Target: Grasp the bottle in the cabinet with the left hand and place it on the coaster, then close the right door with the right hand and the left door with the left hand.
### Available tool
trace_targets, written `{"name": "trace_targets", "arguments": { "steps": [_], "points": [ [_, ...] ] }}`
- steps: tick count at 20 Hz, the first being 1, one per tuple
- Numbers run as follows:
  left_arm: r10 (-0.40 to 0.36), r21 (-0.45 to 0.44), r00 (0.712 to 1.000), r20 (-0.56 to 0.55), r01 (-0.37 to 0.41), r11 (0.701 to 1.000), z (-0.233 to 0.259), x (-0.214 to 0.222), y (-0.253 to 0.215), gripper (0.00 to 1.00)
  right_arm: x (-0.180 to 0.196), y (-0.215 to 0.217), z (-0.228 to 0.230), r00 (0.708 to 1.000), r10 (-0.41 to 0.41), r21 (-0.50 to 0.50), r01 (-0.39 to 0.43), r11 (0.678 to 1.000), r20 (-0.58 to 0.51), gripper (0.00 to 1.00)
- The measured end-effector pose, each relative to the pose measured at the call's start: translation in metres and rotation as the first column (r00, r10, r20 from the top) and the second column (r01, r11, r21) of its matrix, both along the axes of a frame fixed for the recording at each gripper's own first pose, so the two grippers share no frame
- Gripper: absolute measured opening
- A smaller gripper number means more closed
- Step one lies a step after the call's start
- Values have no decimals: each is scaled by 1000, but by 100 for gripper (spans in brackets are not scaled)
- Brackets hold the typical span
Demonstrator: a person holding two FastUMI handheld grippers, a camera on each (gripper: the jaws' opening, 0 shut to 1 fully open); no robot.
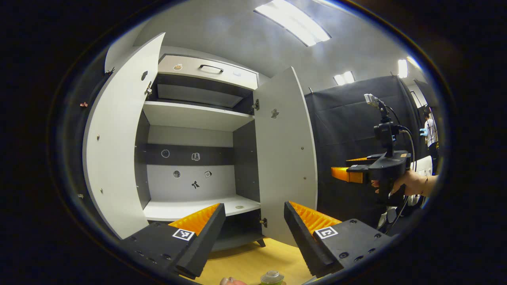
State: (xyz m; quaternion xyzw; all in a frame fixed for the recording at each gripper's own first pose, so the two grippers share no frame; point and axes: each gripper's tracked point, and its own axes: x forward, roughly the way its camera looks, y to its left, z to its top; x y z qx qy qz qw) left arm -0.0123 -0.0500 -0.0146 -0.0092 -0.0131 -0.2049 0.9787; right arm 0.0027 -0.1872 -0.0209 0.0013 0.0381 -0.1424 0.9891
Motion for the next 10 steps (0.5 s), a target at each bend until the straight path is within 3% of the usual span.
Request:
{"name": "trace_targets", "arguments": {
  "steps": [5, 10],
  "points": [
    [113, -35, 991, -65, -116, 993, 6, 0, 48, 95, 38, 6, 4, 991, 127, 66, -129, 989, 38, 98],
    [289, -39, 951, -108, -295, 955, -1, 5, 83, 95, 61, 4, 2, 970, 237, 123, -243, 962, 60, 96]
  ]
}}
